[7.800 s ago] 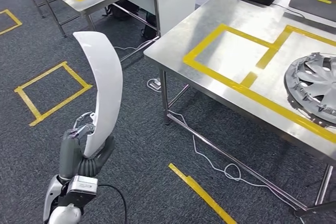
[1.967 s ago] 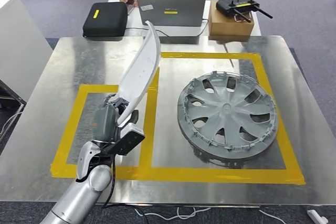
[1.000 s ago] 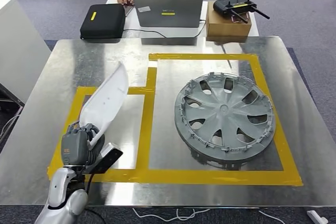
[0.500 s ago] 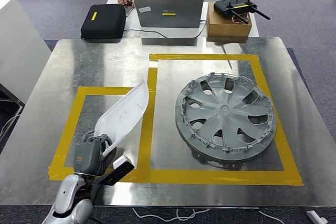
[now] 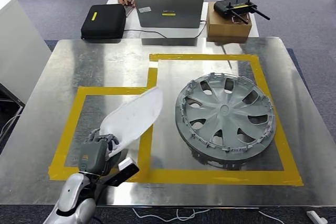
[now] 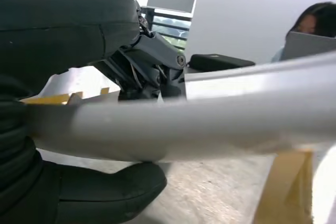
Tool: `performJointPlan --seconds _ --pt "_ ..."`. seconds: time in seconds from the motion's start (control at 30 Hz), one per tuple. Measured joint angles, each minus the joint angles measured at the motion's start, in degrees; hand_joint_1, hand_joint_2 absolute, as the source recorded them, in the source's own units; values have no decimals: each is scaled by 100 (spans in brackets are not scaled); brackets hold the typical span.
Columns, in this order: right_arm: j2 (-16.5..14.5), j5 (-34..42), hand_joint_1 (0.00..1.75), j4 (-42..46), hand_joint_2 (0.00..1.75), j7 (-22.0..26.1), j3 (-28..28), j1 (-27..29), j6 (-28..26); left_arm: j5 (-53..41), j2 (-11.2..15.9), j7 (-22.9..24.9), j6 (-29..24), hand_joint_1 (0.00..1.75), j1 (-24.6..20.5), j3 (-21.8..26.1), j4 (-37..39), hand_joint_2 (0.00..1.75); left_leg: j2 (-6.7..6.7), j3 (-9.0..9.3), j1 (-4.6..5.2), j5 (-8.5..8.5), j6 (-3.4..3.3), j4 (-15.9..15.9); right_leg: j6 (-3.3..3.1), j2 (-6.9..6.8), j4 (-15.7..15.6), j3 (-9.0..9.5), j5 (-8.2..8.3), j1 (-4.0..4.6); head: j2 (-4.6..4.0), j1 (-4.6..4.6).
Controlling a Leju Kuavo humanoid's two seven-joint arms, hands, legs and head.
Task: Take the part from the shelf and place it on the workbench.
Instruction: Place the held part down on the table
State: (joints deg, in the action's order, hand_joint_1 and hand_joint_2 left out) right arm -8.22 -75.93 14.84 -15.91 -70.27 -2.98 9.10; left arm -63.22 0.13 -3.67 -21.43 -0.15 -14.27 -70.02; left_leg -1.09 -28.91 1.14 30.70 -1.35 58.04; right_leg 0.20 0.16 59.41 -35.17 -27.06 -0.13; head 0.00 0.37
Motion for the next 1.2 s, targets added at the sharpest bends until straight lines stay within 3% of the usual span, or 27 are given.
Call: performJointPlan --seconds 0.13,0.37,0.5,0.87,1.0,1.13,1.2 --pt "-1 -56 0 0 0 0 0 -14 -31 282 -75 -248 -101 0 -168 -168 106 0 0 3 1 0 0 0 2 0 0 5 1 -2 0 0" --pt "-10 -55 0 2 0 0 -5 -3 -46 1703 -172 -946 -79 0 -53 -194 -38 0 0 6 1 3 -5 0 2 2 -1 9 0 -3 0 1" --pt "-52 -44 0 45 0 0 -61 38 -19 2300 -110 -1164 -136 0 389 -57 -508 0 2 7 0 9 -11 -1 3 3 -1 8 -3 -1 0 -1" --pt "-218 -38 0 335 0 0 -256 113 97 2675 -5 -1524 -649 0 1492 841 -1710 0 3 9 -1 10 -9 -2 7 2 -1 12 -6 0 0 0" --pt "-328 -43 0 533 0 0 -385 132 206 2963 -200 -1880 -589 0 1850 1426 -2158 0 4 9 0 11 -9 -1 8 2 -2 13 -7 -1 0 1" --pt "-467 -121 0 743 0 0 -527 141 337 3595 -602 -2374 115 0 2034 2243 -2428 0 13 64 3 -78 -121 -118 106 -9 -97 44 45 -13 0 -5" --pt "-526 -191 0 852 0 0 -605 142 406 3788 -913 -2601 612 0 2031 2781 -2483 0 32 136 -54 -191 -159 -294 141 -4 127 -60 -134 5 0 12"
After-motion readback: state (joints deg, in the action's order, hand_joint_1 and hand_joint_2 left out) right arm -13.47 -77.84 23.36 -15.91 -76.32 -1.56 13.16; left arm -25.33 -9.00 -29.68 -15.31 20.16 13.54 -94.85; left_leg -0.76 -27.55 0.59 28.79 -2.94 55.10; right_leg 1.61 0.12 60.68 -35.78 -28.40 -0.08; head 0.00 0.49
